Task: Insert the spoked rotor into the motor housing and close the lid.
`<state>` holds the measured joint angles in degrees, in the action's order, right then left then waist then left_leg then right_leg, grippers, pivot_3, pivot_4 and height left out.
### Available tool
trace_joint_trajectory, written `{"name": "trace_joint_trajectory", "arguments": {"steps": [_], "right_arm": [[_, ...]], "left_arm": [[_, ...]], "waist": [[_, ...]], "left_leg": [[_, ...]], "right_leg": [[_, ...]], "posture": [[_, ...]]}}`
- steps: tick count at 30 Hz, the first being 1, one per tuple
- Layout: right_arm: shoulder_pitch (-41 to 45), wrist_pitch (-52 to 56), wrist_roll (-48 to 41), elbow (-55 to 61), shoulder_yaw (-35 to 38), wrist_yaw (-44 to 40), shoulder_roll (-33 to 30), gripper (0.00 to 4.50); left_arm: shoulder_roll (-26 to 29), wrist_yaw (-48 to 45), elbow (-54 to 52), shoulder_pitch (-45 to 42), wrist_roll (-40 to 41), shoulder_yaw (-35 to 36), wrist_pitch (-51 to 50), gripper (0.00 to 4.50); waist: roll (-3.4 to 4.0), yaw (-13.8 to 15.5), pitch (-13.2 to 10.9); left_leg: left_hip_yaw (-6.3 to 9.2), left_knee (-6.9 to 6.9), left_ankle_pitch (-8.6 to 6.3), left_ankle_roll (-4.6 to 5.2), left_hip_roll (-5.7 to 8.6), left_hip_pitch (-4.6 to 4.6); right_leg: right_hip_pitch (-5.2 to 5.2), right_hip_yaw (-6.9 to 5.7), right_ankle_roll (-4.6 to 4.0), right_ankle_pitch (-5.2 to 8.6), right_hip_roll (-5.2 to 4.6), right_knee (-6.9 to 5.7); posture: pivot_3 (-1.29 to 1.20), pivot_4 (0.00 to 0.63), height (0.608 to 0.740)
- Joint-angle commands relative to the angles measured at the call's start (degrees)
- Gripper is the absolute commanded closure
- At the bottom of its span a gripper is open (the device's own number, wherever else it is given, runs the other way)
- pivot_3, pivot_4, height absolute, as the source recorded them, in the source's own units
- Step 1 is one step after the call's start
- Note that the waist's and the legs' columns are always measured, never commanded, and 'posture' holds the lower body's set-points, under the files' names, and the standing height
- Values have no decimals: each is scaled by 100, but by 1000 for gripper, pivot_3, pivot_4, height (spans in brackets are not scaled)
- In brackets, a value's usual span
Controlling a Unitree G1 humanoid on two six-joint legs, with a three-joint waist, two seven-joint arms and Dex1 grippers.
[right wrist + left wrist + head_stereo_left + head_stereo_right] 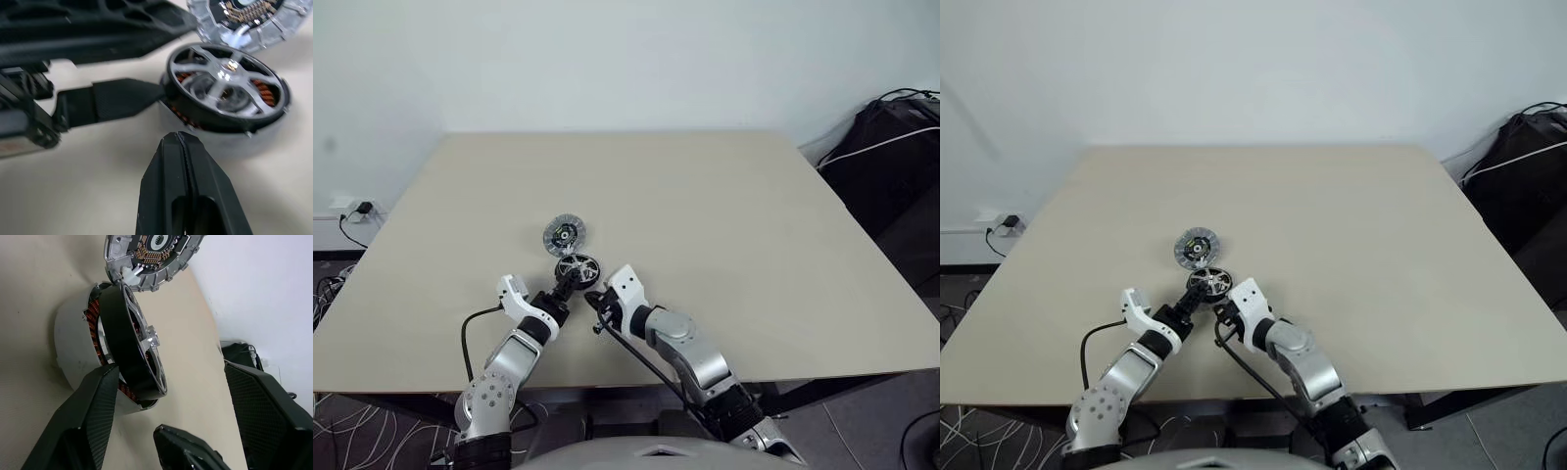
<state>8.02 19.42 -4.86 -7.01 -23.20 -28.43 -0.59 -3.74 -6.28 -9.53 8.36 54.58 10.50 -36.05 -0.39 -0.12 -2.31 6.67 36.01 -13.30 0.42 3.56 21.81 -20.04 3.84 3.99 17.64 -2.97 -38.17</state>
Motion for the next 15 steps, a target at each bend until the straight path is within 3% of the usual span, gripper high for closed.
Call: {"name": "trace_joint_trajectory", "arguments": {"steps": [1,15], "right_arm": [[174,-138,-34,-1,12,-44,120,4500],[402,-362,69,-444,80,94,281,4500]], "left_arm": [[-174,-60,-117,-17,14,-158,-16,894],[-145,-66,-170,66,27,-251,-63,894]], "waist": [[0,-2,0],[2,-47,-1]], "left_leg": [[0,0,0,-1,0,0],[0,-1,0,0,0,0]], "right_leg": [[0,0,0,0,0,0],[-1,0,-2,-1,0,0]], "posture": [[0,0,740],[0,0,740]]}}
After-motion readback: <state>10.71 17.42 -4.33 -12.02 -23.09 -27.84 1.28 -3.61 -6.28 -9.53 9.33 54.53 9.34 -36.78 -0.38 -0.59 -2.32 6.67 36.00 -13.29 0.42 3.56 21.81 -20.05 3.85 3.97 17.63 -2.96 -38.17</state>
